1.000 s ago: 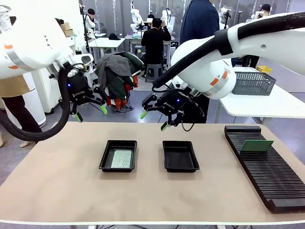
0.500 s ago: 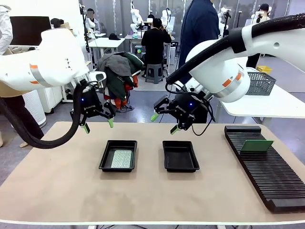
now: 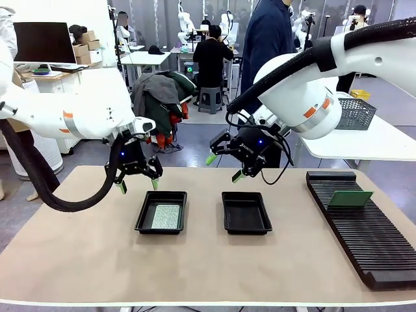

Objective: Inspect and transfer BCBs to ESD trays.
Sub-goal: Pick up the ESD tray and place it on the left side of the table.

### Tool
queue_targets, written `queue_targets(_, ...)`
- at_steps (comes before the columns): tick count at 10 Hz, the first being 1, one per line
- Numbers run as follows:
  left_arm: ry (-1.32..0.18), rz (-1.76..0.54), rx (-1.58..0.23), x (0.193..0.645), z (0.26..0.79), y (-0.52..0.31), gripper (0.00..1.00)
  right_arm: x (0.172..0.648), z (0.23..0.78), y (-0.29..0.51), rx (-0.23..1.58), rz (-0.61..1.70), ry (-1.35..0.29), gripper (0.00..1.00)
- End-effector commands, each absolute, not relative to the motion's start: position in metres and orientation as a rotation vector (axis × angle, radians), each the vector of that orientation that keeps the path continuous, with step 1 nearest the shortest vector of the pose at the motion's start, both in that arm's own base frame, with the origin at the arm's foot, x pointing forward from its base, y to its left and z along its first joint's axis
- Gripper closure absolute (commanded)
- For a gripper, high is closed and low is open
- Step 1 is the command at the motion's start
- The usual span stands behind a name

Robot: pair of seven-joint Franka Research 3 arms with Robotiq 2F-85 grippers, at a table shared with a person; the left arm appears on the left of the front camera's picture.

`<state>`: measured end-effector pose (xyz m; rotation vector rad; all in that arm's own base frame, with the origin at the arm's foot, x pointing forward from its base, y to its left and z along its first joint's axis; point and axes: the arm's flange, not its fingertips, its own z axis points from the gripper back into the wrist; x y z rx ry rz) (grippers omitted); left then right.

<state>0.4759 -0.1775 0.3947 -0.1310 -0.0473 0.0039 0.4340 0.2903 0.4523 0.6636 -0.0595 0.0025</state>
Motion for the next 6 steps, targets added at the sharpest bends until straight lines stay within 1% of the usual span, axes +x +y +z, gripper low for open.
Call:
queue_targets(1,-0.069,0.008,-0.083,0.483,0.373,-0.181,0.00,0.435,0.451,0.291,0.658,-0.002,-0.059,0.00)
queue_targets(6,-0.090,-0.018,-0.018,0.492,0.326,-0.188,0.00,0.435,0.451,0.291,0.658,-0.002,-0.059,0.00)
